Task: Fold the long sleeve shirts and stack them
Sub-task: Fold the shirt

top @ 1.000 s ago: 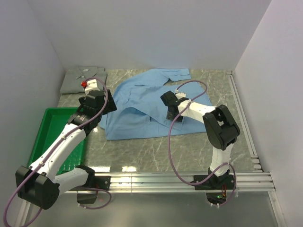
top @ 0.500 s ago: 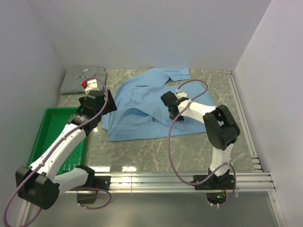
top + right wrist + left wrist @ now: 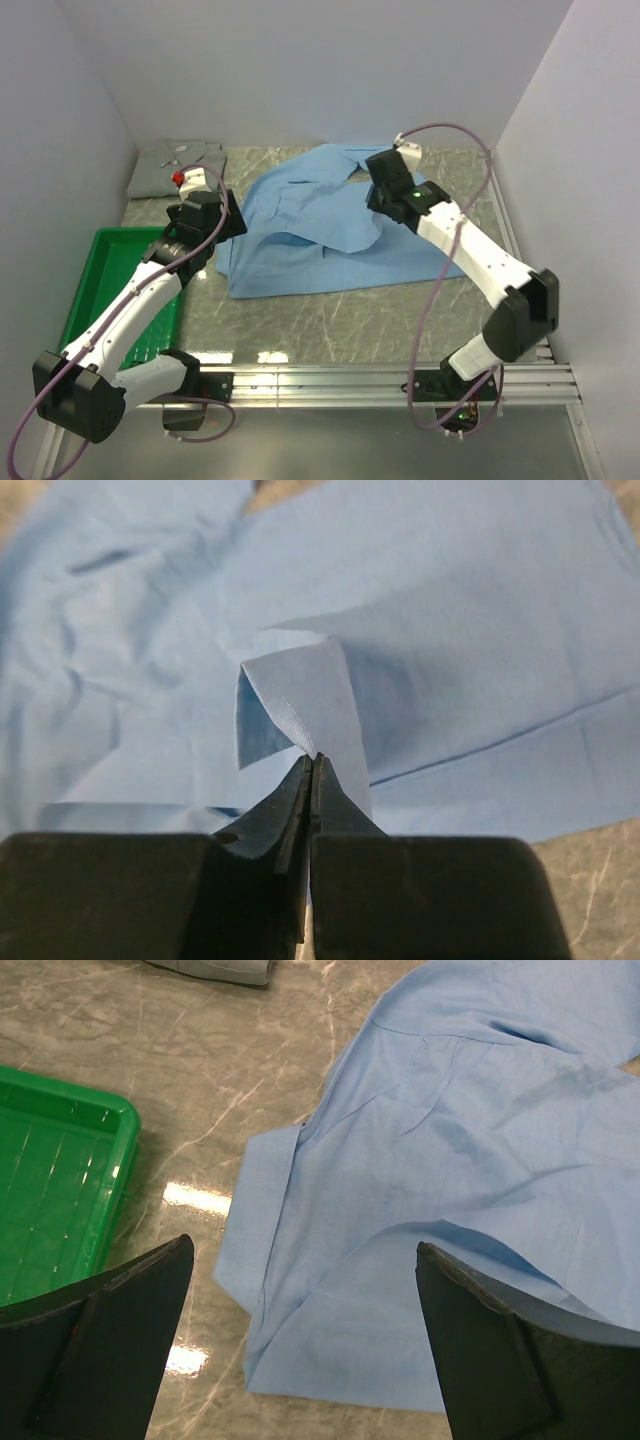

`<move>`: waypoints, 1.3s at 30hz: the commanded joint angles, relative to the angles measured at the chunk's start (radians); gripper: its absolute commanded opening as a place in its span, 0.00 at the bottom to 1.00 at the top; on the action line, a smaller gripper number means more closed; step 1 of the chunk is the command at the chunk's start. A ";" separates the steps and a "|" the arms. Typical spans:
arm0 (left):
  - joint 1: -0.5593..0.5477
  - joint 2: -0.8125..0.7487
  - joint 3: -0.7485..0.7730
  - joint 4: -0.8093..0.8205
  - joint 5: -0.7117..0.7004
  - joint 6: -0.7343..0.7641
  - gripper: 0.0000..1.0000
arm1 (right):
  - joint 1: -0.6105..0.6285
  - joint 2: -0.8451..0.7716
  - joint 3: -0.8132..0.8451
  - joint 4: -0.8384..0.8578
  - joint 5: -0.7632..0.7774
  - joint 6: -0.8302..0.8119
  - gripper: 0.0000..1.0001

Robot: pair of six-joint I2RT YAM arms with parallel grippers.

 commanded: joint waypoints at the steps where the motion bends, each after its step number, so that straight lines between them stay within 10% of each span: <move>1: -0.005 -0.016 -0.008 0.029 0.002 0.009 0.99 | -0.020 -0.098 0.015 0.012 -0.038 -0.054 0.00; 9: -0.005 -0.004 -0.004 0.028 0.011 0.007 0.99 | -0.037 -0.259 0.025 0.116 -0.166 -0.129 0.00; 26: -0.003 0.012 0.003 0.014 0.017 0.003 0.99 | -0.036 -0.062 0.286 0.345 -0.500 -0.151 0.00; 39: -0.003 0.010 0.005 0.003 0.004 -0.003 0.99 | -0.039 -0.173 0.170 0.285 -0.422 -0.126 0.00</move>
